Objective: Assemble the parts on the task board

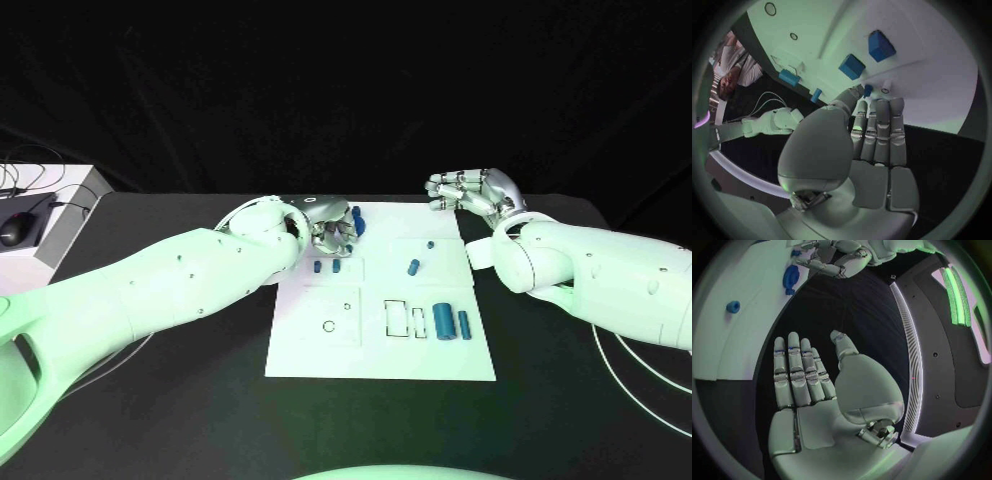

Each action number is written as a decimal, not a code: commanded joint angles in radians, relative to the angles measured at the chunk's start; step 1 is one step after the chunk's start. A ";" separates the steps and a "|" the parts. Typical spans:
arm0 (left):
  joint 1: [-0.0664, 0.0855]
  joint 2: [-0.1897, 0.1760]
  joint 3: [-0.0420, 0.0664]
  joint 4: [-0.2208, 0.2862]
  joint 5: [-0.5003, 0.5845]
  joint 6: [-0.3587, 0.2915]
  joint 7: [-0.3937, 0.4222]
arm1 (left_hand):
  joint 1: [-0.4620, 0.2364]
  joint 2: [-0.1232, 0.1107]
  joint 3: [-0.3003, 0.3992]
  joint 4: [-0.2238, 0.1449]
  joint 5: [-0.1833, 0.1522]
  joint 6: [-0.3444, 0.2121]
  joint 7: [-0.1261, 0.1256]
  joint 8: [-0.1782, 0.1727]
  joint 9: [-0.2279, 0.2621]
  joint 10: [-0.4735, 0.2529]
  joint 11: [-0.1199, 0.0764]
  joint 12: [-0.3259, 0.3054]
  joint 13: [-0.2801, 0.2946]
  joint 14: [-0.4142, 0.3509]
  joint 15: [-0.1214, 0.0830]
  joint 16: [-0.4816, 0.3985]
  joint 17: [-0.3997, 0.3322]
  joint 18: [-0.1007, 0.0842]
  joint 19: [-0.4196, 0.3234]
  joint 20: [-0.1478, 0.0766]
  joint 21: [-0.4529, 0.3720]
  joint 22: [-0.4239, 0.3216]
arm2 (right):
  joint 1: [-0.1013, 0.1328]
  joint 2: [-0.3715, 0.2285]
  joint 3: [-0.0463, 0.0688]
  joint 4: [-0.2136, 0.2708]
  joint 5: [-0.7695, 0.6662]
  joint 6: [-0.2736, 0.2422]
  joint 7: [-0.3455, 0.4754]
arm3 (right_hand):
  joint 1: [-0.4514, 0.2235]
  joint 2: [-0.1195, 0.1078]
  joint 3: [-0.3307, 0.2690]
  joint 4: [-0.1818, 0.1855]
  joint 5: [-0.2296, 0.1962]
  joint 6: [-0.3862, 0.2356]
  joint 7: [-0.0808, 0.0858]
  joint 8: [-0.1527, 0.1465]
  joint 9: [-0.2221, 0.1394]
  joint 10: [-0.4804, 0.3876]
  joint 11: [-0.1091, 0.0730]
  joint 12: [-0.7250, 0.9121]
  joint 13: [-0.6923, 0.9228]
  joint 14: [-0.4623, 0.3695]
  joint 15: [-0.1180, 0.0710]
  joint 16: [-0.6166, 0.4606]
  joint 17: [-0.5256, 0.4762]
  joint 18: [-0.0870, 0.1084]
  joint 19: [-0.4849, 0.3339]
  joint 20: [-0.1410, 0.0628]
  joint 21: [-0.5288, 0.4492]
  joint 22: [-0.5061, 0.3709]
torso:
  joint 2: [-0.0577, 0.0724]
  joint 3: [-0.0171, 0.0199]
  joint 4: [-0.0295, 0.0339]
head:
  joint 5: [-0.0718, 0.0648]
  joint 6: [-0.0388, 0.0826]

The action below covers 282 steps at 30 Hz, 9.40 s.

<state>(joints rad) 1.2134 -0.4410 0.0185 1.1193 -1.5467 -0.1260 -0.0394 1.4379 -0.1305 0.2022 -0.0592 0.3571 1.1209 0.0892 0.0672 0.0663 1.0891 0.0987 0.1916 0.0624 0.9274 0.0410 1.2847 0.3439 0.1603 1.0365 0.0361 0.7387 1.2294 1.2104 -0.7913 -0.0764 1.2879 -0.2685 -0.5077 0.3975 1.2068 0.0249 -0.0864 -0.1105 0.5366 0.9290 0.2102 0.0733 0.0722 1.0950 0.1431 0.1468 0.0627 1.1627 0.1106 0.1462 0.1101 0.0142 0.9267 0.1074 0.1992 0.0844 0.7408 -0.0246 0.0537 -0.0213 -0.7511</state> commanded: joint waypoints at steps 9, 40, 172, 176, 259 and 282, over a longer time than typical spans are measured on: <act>0.001 0.007 -0.002 -0.008 0.000 0.046 -0.015 | 0.002 0.015 0.020 -0.005 -0.004 0.008 0.006 -0.004 0.000 0.020 0.001 -0.006 0.000 0.001 0.000 0.021 -0.004 0.016 0.007 0.002 0.007 0.017 | 0.001 -0.001 0.000 0.004 0.001 0.010 0.015 | -0.005 0.003 0.009 -0.003 0.003 -0.007 0.000 -0.005 -0.001 -0.002 0.000 -0.007 -0.002 -0.004 -0.001 -0.004 -0.001 -0.014 -0.005 -0.004 -0.001 -0.001 | -0.001 0.0002 -0.0006 | -0.001 -0.004; 0.000 0.017 -0.007 -0.019 0.013 0.008 0.014 | 0.009 0.067 0.044 -0.033 -0.009 0.096 0.001 -0.005 0.001 0.181 -0.048 -0.080 0.002 0.089 -0.042 0.056 0.012 0.003 0.036 -0.033 0.020 0.047 | 0.002 0.000 0.000 0.005 0.001 0.012 0.014 | -0.005 0.004 0.012 -0.004 0.004 -0.006 0.000 -0.005 -0.001 -0.001 0.000 -0.008 -0.002 -0.004 -0.001 -0.004 0.000 -0.014 -0.005 -0.004 -0.002 -0.001 | -0.002 0.0013 0.0001 | -0.005 -0.008; -0.011 -0.090 0.025 0.068 0.040 0.049 -0.047 | -0.002 0.071 0.094 -0.076 -0.021 0.096 0.020 -0.005 0.000 0.207 -0.043 -0.123 0.004 0.148 -0.044 -0.008 0.131 0.023 0.060 -0.030 0.034 0.072 | 0.002 0.001 0.000 0.001 -0.004 0.016 0.012 | -0.010 0.003 0.026 -0.011 0.042 -0.006 0.000 -0.005 -0.001 0.000 -0.001 -0.011 -0.002 -0.005 -0.001 -0.005 -0.001 -0.014 -0.005 -0.004 -0.003 -0.001 | -0.001 -0.0002 0.0008 | 0.003 -0.019; -0.011 -0.090 0.023 0.065 0.033 0.052 -0.050 | -0.002 0.071 0.095 -0.076 -0.021 0.096 0.020 -0.005 0.000 0.207 -0.043 -0.123 0.004 0.147 -0.044 -0.008 0.131 0.024 0.060 -0.030 0.034 0.072 | 0.002 0.000 0.000 0.002 -0.004 0.016 0.012 | -0.010 0.003 0.026 -0.011 0.042 -0.006 0.000 -0.005 -0.001 0.000 -0.001 -0.011 -0.002 -0.005 -0.001 -0.005 -0.001 -0.014 -0.005 -0.004 -0.003 -0.001 | -0.002 -0.0004 0.0008 | 0.002 -0.020; -0.014 -0.124 0.028 0.093 0.049 -0.013 -0.065 | 0.018 0.037 0.093 -0.075 -0.021 -0.187 -0.029 -0.009 -0.007 0.220 -0.054 -0.102 0.011 0.145 -0.052 -0.010 0.139 0.013 0.066 -0.038 0.022 0.075 | 0.001 -0.007 0.000 0.001 -0.011 0.019 0.008 | -0.011 0.001 0.032 -0.017 0.042 -0.007 0.000 -0.006 -0.002 0.000 0.000 -0.013 -0.002 -0.006 -0.001 -0.006 -0.002 -0.014 -0.005 -0.003 -0.004 -0.001 | -0.003 0.0003 0.0012 | 0.001 -0.019; -0.069 -0.304 0.134 0.167 0.980 -0.134 0.189 | -0.032 0.034 0.003 -0.011 -0.021 -0.045 0.039 -0.003 -0.002 0.084 -0.006 -0.075 0.001 0.057 -0.007 -0.312 -0.019 -0.010 -0.010 0.003 -0.220 -0.104 | 0.003 -0.120 0.001 0.082 -0.828 0.142 -0.208 | 0.111 -0.012 0.164 -0.162 -0.138 0.176 -0.066 -0.011 -0.005 0.187 -0.085 -0.086 -0.001 0.335 -0.154 0.471 0.396 0.068 0.195 -0.171 0.490 0.329 | -0.006 -0.0010 0.0001 | -0.053 0.010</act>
<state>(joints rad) 1.1490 -0.7400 0.1515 1.2788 -0.8709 -0.2612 0.0471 1.4115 -0.0949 0.2110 -0.0732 0.3329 1.0809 0.1286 0.0669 0.0638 1.1789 0.0932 0.1124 0.0639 0.9862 0.0329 0.9812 0.3288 0.1675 1.0264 0.0355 0.5257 1.1320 1.2133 -0.9075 -0.0756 1.3642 -0.8210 -0.4149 0.2784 1.3298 0.0160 0.0765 -0.2738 0.4009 1.0968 0.1430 0.0645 0.0674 1.2773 0.0607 0.0633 0.0609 1.4661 -0.0369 0.6130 0.5025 0.0678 1.1242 -0.0618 0.6833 0.4093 0.7360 -0.0242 0.0544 -0.0643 -0.7463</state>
